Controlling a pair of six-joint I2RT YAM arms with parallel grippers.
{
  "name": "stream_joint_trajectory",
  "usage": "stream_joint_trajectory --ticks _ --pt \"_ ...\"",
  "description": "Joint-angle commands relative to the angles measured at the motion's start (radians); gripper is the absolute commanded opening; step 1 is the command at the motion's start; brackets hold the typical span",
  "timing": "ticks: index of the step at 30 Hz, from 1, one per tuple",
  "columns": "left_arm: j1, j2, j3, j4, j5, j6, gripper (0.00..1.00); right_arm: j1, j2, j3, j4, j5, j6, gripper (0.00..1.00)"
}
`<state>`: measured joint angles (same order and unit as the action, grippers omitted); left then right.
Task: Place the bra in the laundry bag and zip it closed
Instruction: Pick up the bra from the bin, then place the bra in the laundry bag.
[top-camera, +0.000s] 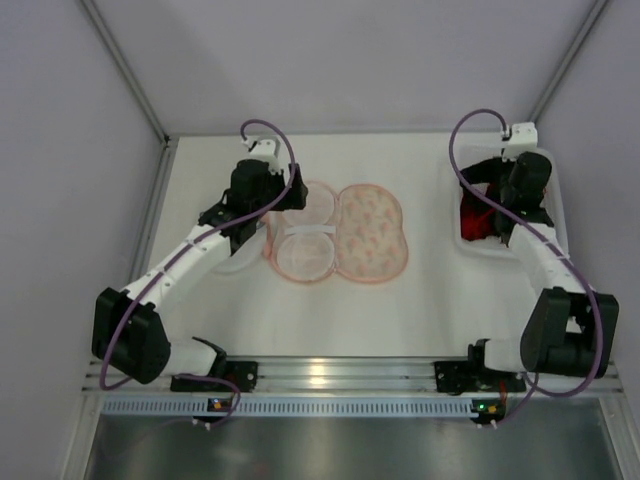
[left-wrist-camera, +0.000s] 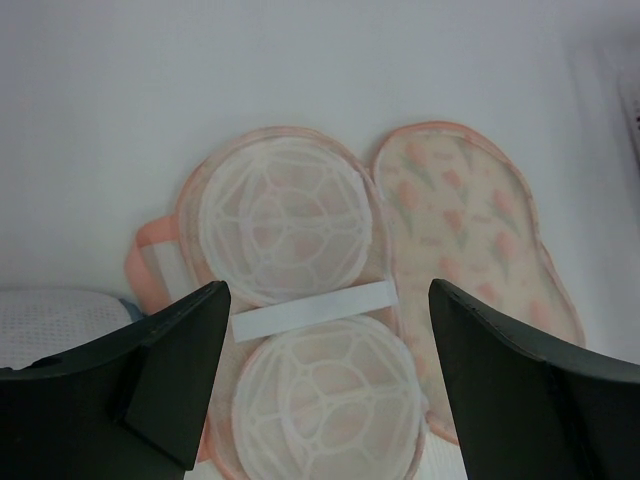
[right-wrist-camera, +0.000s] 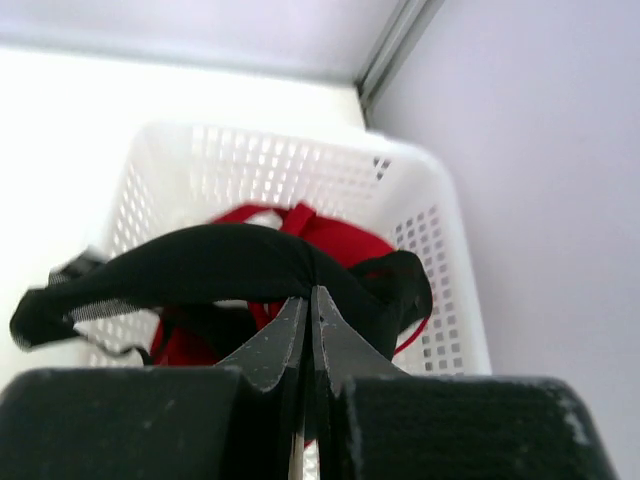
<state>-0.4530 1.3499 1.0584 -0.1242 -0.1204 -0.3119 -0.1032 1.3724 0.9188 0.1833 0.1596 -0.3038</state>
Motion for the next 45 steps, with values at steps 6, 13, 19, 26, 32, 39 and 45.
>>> stream_joint_trajectory --ticks 6,13,19,26,32,39,45 --pt "-0.022 -0.026 0.003 0.204 0.329 -0.052 0.86 -0.004 -0.157 -0.012 0.203 -0.049 0.201 0.0" --pt "-0.062 0.072 0.089 0.313 0.429 -0.154 0.87 -0.003 -0.199 0.069 0.159 -0.146 0.267 0.0" --pt "-0.092 0.212 0.253 0.391 0.487 -0.301 0.88 -0.001 -0.2 0.187 0.104 -0.268 0.292 0.0" --pt "-0.136 0.348 0.367 0.425 0.524 -0.375 0.88 0.013 -0.209 0.259 0.167 -0.088 0.282 0.0" --pt "-0.156 0.365 0.374 0.448 0.554 -0.368 0.88 0.013 -0.187 0.333 0.127 -0.138 0.223 0.0" --pt "-0.184 0.414 0.46 0.463 0.522 -0.423 0.91 0.017 -0.191 0.298 0.116 -0.406 0.339 0.0" --pt "-0.188 0.517 0.492 0.584 0.573 -0.619 0.9 0.086 -0.19 0.272 0.085 -0.399 0.319 0.0"
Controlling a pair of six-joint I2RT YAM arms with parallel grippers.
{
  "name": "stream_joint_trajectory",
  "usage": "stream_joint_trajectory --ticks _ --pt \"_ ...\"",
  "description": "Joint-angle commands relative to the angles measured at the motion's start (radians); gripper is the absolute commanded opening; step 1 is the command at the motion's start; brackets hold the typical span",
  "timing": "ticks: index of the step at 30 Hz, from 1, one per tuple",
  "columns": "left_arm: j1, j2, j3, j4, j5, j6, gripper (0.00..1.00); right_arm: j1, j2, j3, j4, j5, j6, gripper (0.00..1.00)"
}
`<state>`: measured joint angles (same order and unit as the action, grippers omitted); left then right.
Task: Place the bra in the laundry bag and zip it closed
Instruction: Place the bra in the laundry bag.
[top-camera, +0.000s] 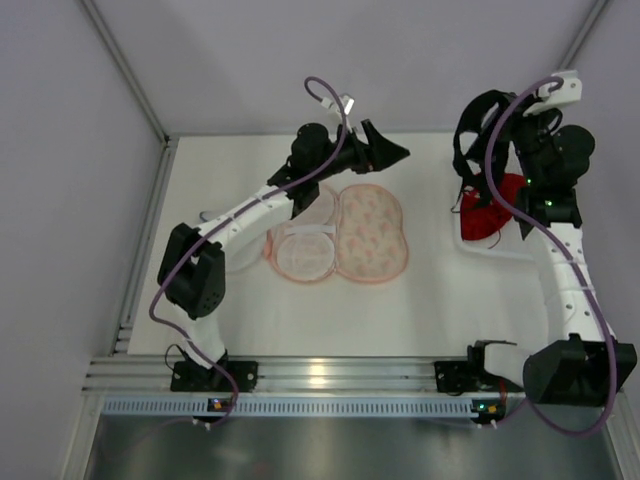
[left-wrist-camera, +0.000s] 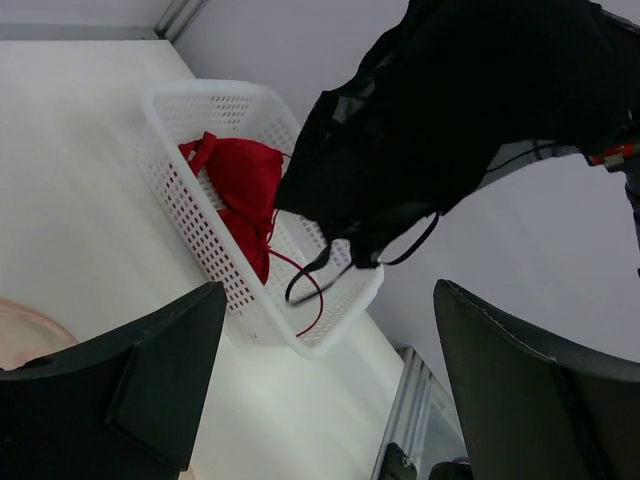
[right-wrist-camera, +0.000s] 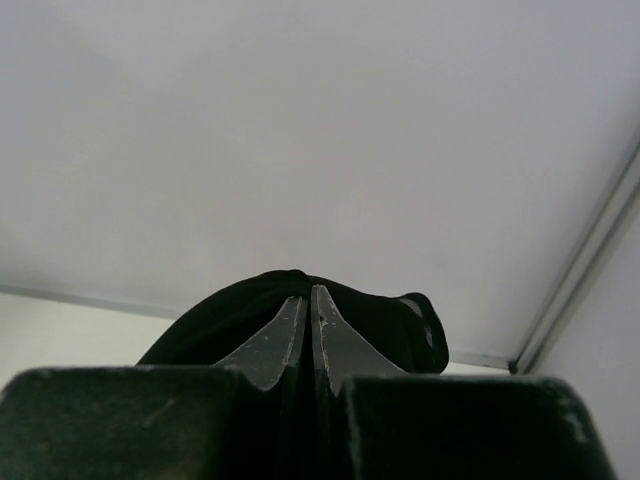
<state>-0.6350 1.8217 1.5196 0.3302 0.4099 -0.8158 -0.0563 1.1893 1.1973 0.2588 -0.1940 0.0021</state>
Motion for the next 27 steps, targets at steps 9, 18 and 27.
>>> stream_joint_trajectory --ticks 9,18,27 --pt "-0.114 0.025 0.005 0.132 -0.114 0.214 0.91 0.142 -0.016 0.007 -0.09 -0.03 -0.036 0.0" --pt "-0.155 0.113 0.073 0.132 -0.249 0.259 0.6 0.177 -0.063 -0.047 -0.096 -0.053 -0.034 0.0" --pt "-0.152 0.096 0.059 0.132 -0.358 0.316 0.49 0.19 -0.094 -0.059 -0.119 -0.056 -0.071 0.0"
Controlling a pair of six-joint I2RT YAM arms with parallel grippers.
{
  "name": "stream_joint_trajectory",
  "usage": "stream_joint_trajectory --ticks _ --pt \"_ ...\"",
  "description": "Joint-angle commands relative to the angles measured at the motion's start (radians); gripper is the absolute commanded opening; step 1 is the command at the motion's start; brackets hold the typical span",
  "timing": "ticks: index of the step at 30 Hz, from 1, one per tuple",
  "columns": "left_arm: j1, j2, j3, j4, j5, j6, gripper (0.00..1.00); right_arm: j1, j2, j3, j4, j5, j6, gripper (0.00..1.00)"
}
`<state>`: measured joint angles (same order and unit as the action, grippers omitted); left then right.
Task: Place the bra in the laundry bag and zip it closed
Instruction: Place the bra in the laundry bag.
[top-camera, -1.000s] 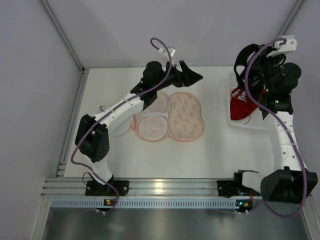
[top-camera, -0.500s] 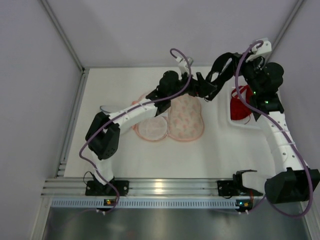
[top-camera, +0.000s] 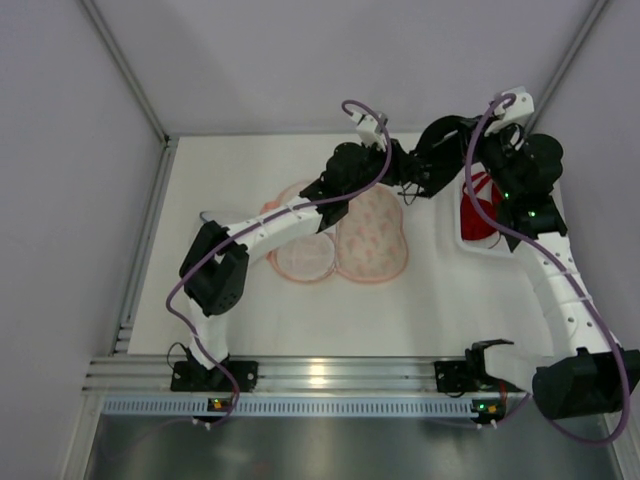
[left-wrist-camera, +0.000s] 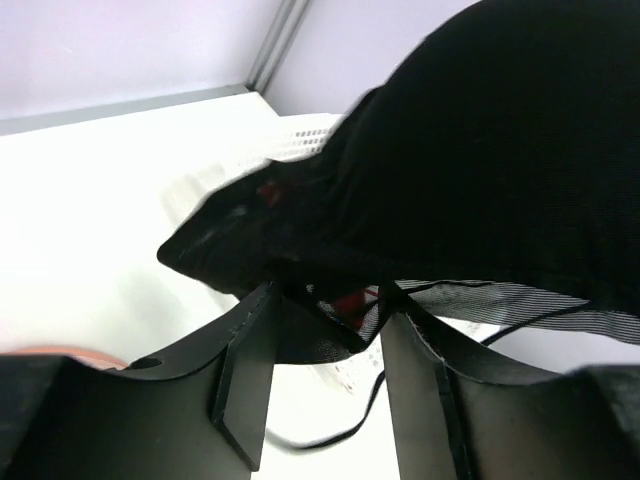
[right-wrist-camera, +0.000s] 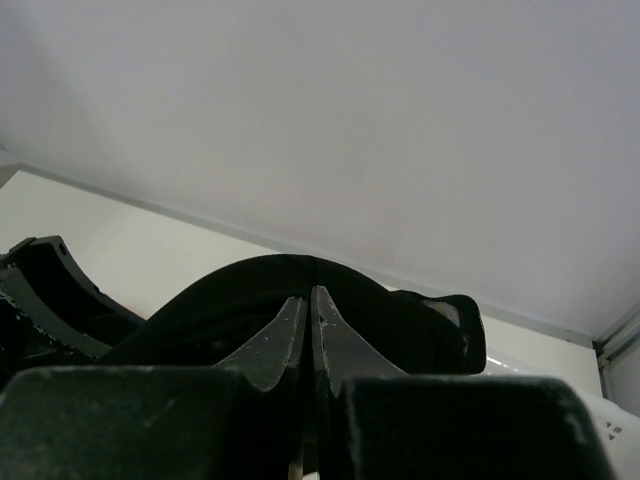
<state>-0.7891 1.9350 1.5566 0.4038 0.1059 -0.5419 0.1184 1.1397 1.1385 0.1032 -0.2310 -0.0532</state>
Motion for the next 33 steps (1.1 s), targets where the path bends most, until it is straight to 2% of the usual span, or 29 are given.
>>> stream_joint_trajectory --ticks 1,3,4,6,8,11,16,22,29,33 --pt "0.002 -0.018 0.022 0.058 -0.048 0.051 0.5 0.015 -0.044 0.001 0.033 -0.024 -0.017 0.0" --pt "0.002 -0.022 0.017 0.058 -0.022 0.057 0.6 0.015 -0.043 0.004 0.027 -0.022 -0.023 0.0" --pt "0.002 -0.025 0.016 0.058 -0.018 0.06 0.69 0.015 -0.041 0.004 0.023 -0.022 -0.028 0.0" --pt "0.002 -0.03 0.014 0.058 -0.029 0.066 0.73 0.015 -0.041 0.003 0.024 -0.024 -0.031 0.0" --pt "0.002 -0.033 0.01 0.058 -0.066 0.086 0.73 0.015 -0.04 0.003 0.02 -0.037 -0.036 0.0" --pt "0.002 -0.038 0.008 0.058 -0.095 0.102 0.67 0.017 -0.043 0.001 0.016 -0.047 -0.04 0.0" --pt "0.002 -0.047 0.002 0.058 -0.13 0.114 0.64 0.017 -0.037 0.007 -0.007 -0.048 -0.062 0.0" --pt "0.002 -0.102 -0.05 0.092 -0.114 0.123 0.73 0.018 -0.015 0.023 -0.036 -0.018 -0.06 0.0" --pt "0.002 -0.127 -0.098 0.138 -0.133 0.138 0.75 0.018 -0.008 0.035 -0.042 -0.036 -0.062 0.0" --pt "0.002 -0.14 -0.107 0.15 -0.077 0.146 0.76 0.023 0.005 0.04 -0.06 -0.019 -0.076 0.0"
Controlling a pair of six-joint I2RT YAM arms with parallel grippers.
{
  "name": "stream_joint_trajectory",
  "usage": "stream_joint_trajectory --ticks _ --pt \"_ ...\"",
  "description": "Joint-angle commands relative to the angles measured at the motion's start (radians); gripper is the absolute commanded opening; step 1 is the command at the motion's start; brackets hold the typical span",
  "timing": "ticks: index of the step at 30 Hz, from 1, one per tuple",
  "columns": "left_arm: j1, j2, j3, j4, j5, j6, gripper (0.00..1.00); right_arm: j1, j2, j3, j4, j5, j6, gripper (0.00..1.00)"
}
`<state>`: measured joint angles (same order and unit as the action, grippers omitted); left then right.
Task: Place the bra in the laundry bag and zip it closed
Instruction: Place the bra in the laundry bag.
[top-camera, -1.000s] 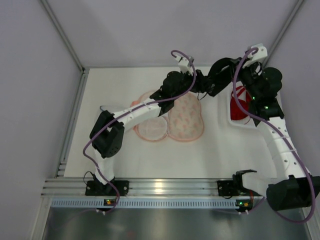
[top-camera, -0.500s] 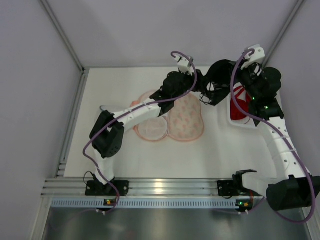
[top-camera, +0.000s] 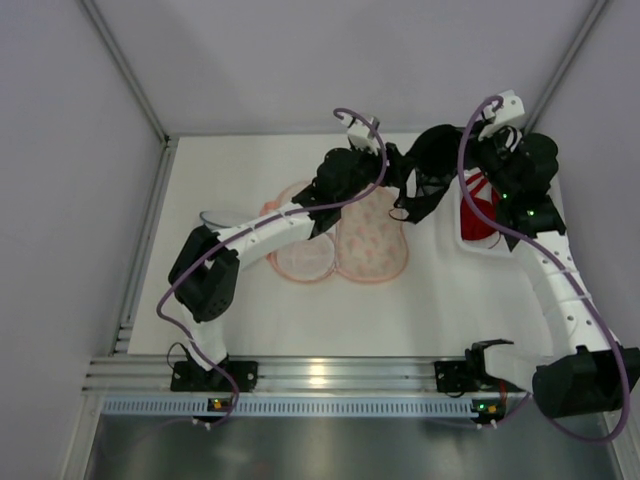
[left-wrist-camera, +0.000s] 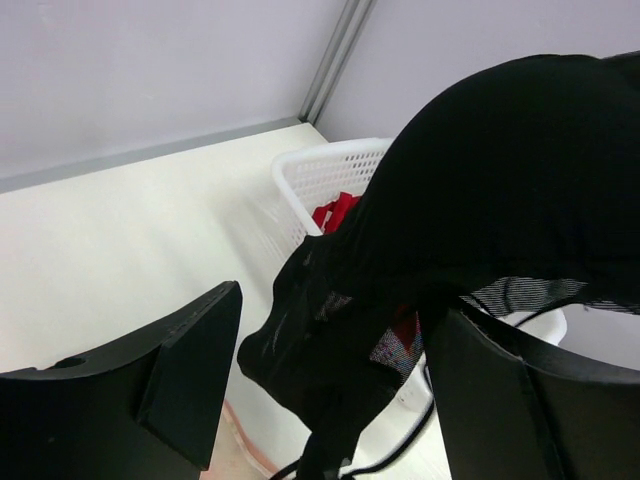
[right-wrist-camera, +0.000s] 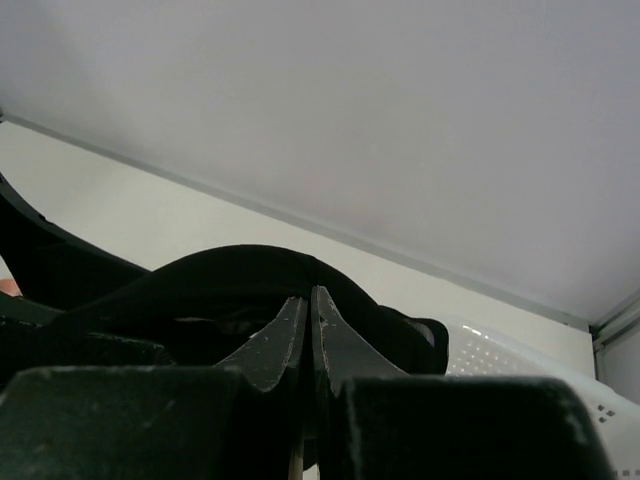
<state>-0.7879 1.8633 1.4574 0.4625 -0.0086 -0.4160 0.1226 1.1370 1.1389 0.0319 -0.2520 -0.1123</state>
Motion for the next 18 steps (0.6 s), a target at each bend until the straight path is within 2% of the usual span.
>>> stream_joint_trajectory --ticks 1,8,15,18 --pt "0.001 -0.072 -0.009 0.091 0.047 0.02 0.77 0.017 0.01 0.042 0.008 0.0 -0.018 0.0" --pt "0.001 -0.085 -0.045 0.149 0.105 0.019 0.82 0.026 0.027 0.047 0.008 0.029 -0.017 0.0" --pt "0.001 -0.087 -0.055 0.162 0.093 0.031 0.82 0.028 0.026 0.05 0.006 0.033 -0.021 0.0" --pt "-0.001 -0.107 -0.075 0.182 0.155 0.036 0.83 0.028 0.033 0.051 0.003 0.043 -0.024 0.0"
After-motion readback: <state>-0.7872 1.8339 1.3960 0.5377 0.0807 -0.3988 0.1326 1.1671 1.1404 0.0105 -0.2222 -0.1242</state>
